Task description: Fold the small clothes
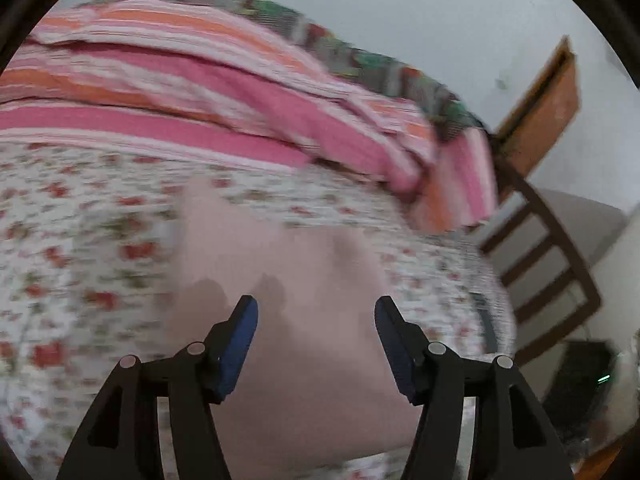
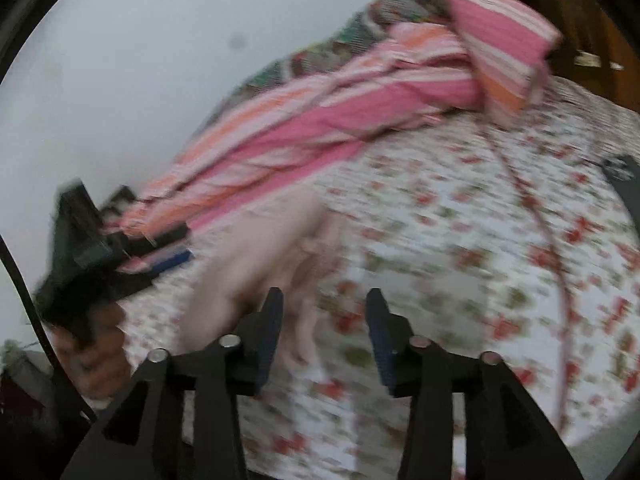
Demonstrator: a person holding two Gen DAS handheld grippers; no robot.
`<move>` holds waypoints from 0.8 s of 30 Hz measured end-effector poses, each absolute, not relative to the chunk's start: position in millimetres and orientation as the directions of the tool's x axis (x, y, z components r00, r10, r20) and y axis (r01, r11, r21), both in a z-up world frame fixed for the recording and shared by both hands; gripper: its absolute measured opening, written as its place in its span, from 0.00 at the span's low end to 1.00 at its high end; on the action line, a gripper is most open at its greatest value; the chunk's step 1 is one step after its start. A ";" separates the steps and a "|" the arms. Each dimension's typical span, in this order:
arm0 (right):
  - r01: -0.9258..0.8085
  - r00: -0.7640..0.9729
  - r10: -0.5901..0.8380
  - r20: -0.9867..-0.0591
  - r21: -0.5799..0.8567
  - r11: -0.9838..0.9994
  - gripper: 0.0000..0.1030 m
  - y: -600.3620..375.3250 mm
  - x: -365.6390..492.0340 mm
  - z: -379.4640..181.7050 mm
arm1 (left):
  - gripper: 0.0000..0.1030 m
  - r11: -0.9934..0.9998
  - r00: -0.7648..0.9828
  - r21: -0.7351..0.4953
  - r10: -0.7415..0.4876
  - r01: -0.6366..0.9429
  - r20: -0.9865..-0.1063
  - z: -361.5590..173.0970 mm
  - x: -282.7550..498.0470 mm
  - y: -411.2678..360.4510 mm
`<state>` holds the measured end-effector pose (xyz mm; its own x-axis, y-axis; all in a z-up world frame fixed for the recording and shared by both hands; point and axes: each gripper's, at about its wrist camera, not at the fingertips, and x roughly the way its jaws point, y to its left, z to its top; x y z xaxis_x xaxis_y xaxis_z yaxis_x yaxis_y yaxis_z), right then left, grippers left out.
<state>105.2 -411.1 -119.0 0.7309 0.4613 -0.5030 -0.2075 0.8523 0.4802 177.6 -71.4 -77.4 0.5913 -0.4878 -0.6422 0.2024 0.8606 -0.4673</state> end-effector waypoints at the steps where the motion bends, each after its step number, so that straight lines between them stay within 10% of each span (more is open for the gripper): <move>1: -0.227 0.726 0.482 -0.490 0.491 0.841 0.47 -401.5 109.8 -116.5 | 0.57 0.877 0.593 -0.448 -0.457 0.175 -0.663 -83.0 177.9 -60.6; 7: -0.198 0.718 0.448 -0.532 0.461 0.865 0.47 -342.3 146.5 -126.1 | 0.57 0.897 0.564 -0.428 -0.409 0.106 -0.717 -127.4 170.9 -14.6; 9: -0.159 0.708 0.400 -0.582 0.420 0.893 0.19 -332.5 156.1 -136.7 | 0.57 0.888 0.553 -0.446 -0.427 0.108 -0.716 -137.3 169.3 -7.9; 15: -0.159 0.734 0.325 -0.596 0.314 0.936 0.12 -340.3 144.8 -153.8 | 0.57 0.880 0.567 -0.443 -0.455 0.170 -0.687 -140.5 166.9 -3.0; 22: -0.121 0.687 0.343 -0.640 0.365 0.923 0.20 -352.9 152.4 -159.8 | 0.57 0.851 0.577 -0.468 -0.512 0.239 -0.636 -136.1 167.1 -9.9; 24: -0.111 0.681 0.375 -0.629 0.418 0.902 0.43 -358.9 159.0 -157.2 | 0.57 0.849 0.585 -0.466 -0.516 0.250 -0.626 -133.5 170.5 -8.8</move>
